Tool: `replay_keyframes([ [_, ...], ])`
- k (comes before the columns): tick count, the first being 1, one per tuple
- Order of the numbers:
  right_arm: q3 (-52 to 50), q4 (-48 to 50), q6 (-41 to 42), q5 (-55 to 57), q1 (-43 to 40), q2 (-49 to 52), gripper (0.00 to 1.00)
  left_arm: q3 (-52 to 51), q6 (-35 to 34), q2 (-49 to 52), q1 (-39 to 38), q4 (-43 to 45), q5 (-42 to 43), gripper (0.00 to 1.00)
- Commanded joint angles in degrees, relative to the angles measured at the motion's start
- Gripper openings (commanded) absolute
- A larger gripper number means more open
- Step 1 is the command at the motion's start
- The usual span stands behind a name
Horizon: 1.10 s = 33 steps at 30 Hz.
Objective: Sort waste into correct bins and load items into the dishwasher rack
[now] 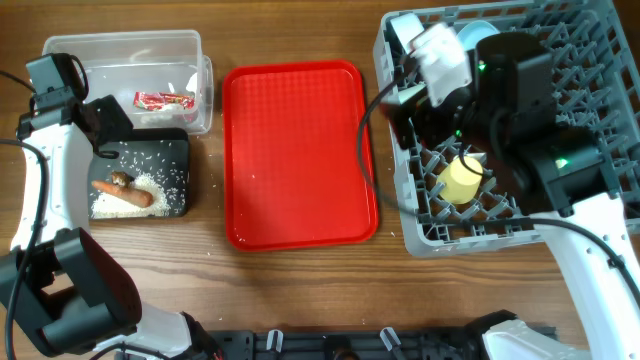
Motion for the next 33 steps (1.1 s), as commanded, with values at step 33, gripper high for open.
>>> replay_keyframes([
  [33,-85.92,47.93,13.99,3.32,-18.71,-72.76,0.99,0.9,-0.92,-1.27,0.24,0.17,-0.92,1.0],
])
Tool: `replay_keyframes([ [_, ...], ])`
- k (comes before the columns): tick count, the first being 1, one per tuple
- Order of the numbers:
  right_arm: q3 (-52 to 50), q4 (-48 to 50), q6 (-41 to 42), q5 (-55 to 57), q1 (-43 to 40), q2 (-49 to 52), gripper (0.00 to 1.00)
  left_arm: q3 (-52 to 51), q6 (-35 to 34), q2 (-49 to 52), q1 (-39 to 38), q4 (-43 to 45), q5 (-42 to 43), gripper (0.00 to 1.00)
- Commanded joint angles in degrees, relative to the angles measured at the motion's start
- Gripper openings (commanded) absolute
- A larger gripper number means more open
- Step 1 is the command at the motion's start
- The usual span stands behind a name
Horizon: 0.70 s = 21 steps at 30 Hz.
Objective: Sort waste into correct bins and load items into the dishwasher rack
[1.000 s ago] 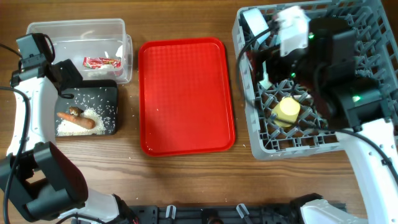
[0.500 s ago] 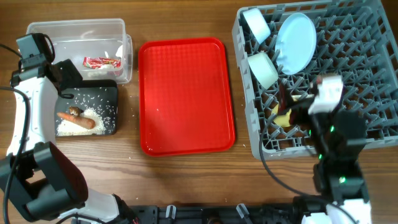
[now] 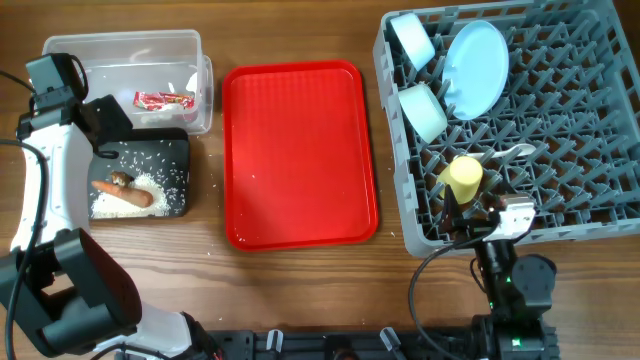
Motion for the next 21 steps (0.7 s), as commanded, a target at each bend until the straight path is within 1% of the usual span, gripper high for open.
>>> replay_keyframes([
  [1,-0.37,0.72,1.05,0.39,-0.28,-4.74,1.0,0.9,-0.72,-1.16,0.26,0.15,-0.72,1.0],
  [21,-0.39,0.81,1.05,0.39,-0.24,-5.18,1.0,0.9,-0.72,-1.16,0.26,0.15,-0.72,1.0],
])
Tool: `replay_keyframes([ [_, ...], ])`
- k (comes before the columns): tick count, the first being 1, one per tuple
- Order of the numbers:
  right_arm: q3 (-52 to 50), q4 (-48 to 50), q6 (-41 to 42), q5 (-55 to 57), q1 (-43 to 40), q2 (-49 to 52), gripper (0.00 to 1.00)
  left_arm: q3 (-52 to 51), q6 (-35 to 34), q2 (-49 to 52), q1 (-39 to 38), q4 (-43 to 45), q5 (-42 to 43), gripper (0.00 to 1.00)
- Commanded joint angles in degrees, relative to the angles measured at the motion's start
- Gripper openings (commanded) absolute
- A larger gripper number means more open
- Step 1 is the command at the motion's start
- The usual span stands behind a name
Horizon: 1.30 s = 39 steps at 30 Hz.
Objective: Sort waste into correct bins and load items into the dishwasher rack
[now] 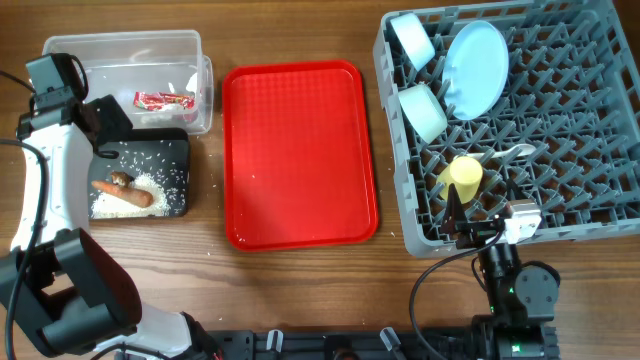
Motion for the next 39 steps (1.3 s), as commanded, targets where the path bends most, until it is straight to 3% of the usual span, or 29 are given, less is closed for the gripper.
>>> replay_keyframes([
  [1,-0.13,0.28,1.05,0.37,-0.24,-0.46,1.0,0.9,-0.7,-1.16,0.26,0.15,-0.72,1.0],
  [8,-0.13,0.28,1.05,0.39,-0.24,-0.46,1.0,0.9,-0.7,-5.29,-1.22,-0.76,-0.72,1.0],
  [21,-0.13,0.28,1.03,0.37,-0.24,-0.44,1.0,-2.03,-1.22,-35.67,-28.76,-0.55,1.31,1.0],
  [26,-0.13,0.26,1.03,0.37,-0.24,-0.44,1.0,-19.34,-3.93,-45.66,-28.35,14.84,5.33,1.0],
  [34,-0.13,0.26,1.05,0.39,-0.24,-0.46,1.0,-53.7,-3.93,-64.89,-26.97,47.17,9.66,1.0],
  [37,-0.13,0.26,1.05,0.39,-0.24,-0.44,1.0,-64.08,-3.96,-72.41,-25.29,55.23,11.61,1.0],
  [39,-0.13,0.26,1.05,0.37,-0.24,-0.46,1.0,-68.02,-3.93,-76.54,-24.48,55.82,11.76,1.0],
])
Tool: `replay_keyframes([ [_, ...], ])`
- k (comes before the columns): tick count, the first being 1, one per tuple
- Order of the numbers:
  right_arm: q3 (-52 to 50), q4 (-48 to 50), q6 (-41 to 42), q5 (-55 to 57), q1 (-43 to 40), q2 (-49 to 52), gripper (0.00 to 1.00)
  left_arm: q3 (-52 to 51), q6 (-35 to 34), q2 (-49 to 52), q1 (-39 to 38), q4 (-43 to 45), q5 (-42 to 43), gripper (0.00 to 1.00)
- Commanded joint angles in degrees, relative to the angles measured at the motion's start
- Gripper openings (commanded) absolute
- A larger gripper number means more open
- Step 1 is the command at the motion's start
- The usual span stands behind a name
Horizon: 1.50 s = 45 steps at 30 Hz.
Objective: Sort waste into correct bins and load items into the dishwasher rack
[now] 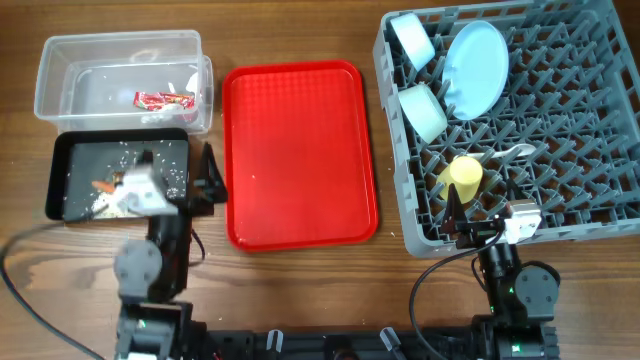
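The red tray (300,155) lies bare in the middle. To its left, a clear bin (60,80) holds a red wrapper (163,99), and a black bin (70,165) holds rice and a carrot (103,187). The grey dishwasher rack (590,150) carries two white bowls (423,110), a blue plate (477,68), a yellow cup (463,178) and a spoon (512,152). My left gripper (210,178) sits folded back between the black bin and the tray. My right gripper (455,215) rests at the rack's front edge. Neither holds anything that shows, and their jaws are too small to read.
Both arm bases (150,265) stand at the table's front edge, with cables trailing beside them. A few rice grains lie on the wood near the black bin. The rack reaches the right and far edges of the view.
My left arm, which was stretched along the left side over the two bins, now stands folded at the front edge with its gripper beside the black bin. The right arm has not moved.
At first my right arm reached over the rack near the yellow cup while the left hung over the bins. Then the right arm was folded at the front edge and stayed there. Now the left arm is folded back too, and the tray is bare.
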Motion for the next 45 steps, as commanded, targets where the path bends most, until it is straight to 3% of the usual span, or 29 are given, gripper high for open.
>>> replay_keyframes([
  [1,-0.13,0.26,1.05,0.39,-0.24,-0.44,1.0,-7.45,-0.33,-7.21,1.88,1.05,1.99,1.0],
  [18,-0.13,0.26,1.03,0.37,-0.24,-0.46,1.0,-14.05,-0.35,-26.69,8.24,-11.78,7.63,1.0],
  [27,-0.13,0.26,1.03,0.39,-0.24,-0.44,1.0,-14.05,-0.37,-26.69,8.07,-19.19,10.14,1.0],
  [45,-0.13,0.26,1.05,0.39,-0.24,-0.44,1.0,-14.05,-1.42,-26.67,8.09,-19.04,10.29,1.0],
])
